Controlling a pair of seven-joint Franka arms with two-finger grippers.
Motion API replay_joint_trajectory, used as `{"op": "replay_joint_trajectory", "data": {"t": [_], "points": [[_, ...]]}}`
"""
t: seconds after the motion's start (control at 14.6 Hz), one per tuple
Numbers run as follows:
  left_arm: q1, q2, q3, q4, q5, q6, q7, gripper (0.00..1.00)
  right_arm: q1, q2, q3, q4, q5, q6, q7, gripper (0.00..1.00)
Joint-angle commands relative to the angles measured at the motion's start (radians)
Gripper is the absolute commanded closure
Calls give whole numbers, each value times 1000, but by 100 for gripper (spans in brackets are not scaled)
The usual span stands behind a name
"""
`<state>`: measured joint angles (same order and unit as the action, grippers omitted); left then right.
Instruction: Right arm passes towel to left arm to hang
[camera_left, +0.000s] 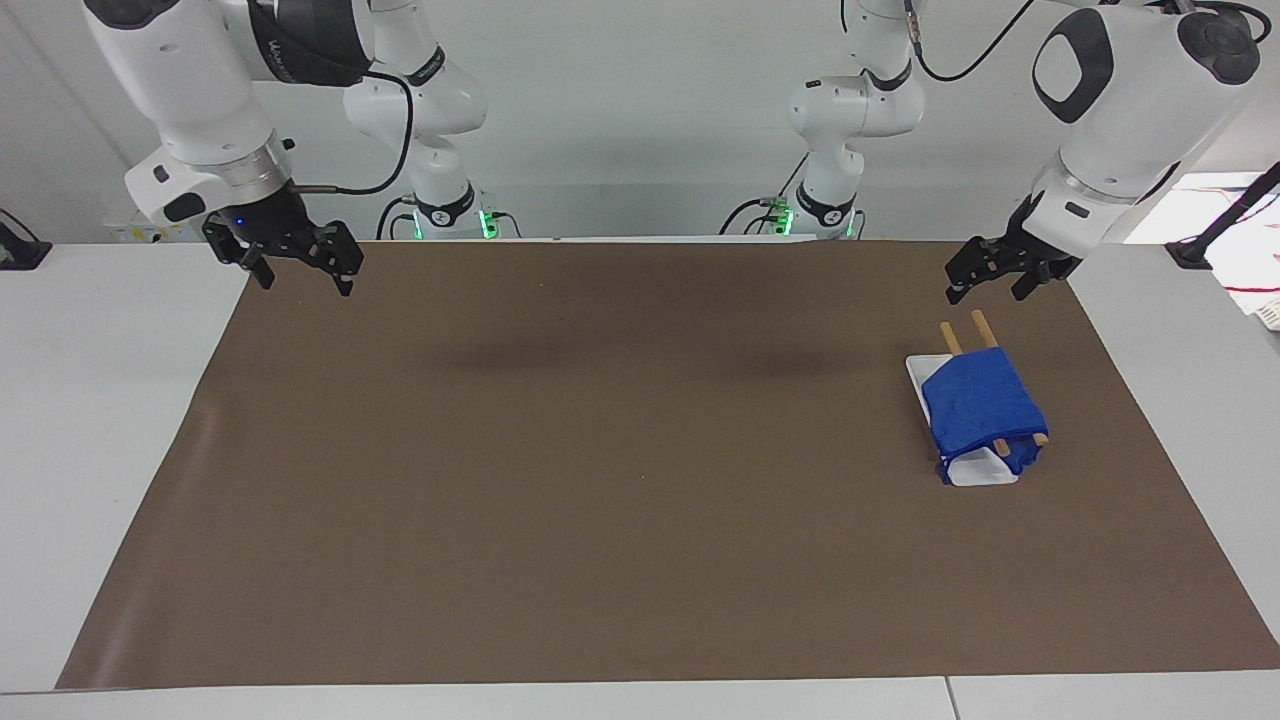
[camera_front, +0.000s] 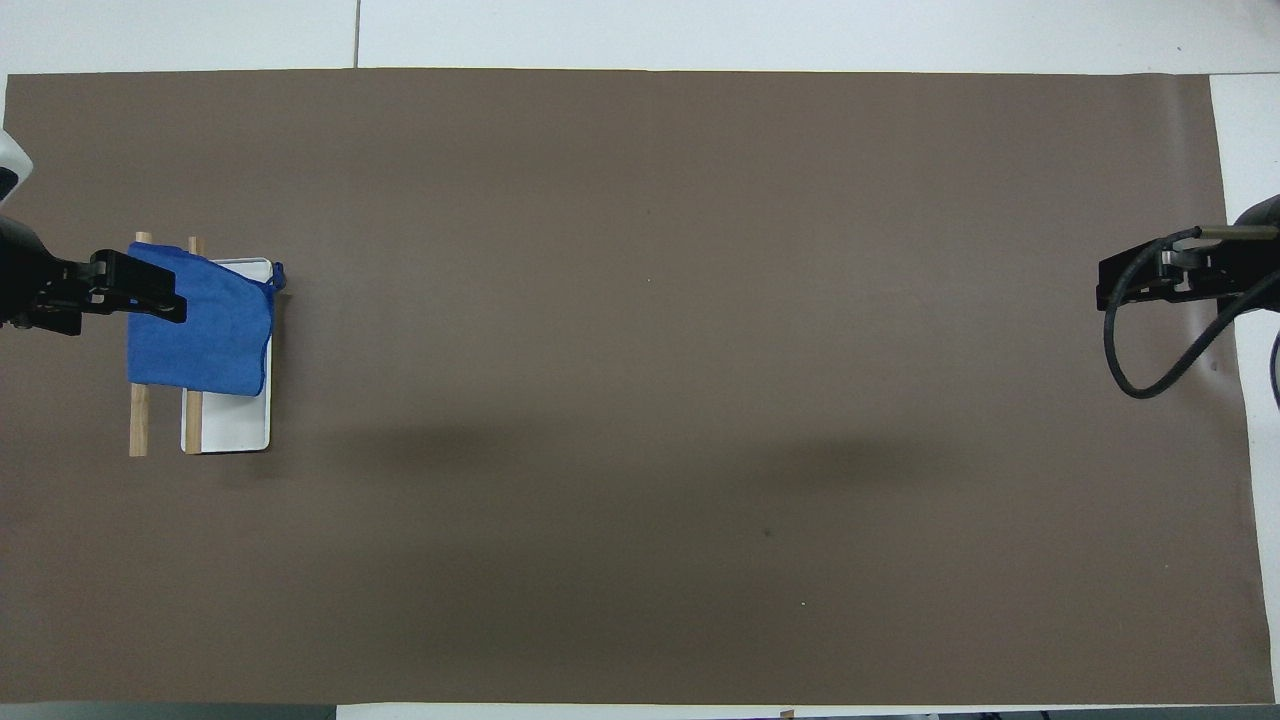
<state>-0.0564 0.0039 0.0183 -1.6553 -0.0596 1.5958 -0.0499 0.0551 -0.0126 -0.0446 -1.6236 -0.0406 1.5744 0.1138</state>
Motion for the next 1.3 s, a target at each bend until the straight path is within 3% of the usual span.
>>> {"op": "replay_joint_trajectory", "data": {"t": [0.0, 0.34, 0.68, 0.89, 1.23], "points": [[7, -4, 5, 9, 3, -10, 19, 0, -12, -15, 5, -9, 30, 6, -16, 0], [7, -2, 5, 15, 76, -8, 2, 0, -17, -18, 5, -9, 27, 6, -23, 0], [4, -1, 3, 6, 75, 79, 59, 0, -17, -20, 5, -15, 28, 12, -22, 0], [3, 2, 5, 9, 73, 86, 166, 0, -17, -21, 5, -16, 28, 10, -22, 0], [3, -1, 5, 3, 73, 78, 166, 0, -12, -21, 5, -16, 28, 15, -20, 0]]}}
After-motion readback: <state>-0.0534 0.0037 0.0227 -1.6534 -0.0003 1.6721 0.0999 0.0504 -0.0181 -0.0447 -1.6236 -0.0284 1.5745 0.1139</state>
